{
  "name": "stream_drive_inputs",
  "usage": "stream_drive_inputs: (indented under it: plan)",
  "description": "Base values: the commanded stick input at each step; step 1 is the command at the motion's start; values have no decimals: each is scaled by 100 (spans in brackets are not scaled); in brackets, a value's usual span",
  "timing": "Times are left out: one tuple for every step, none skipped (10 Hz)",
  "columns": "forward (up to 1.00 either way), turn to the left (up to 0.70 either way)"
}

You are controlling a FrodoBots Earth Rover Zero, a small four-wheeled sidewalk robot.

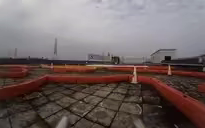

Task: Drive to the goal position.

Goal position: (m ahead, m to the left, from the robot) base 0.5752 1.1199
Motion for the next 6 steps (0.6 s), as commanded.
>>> stream_drive_inputs:
  plan:
    - [49, 0]
    - [70, 0]
    - [70, 0]
    - [70, 0]
    - [70, 0]
    - [70, 0]
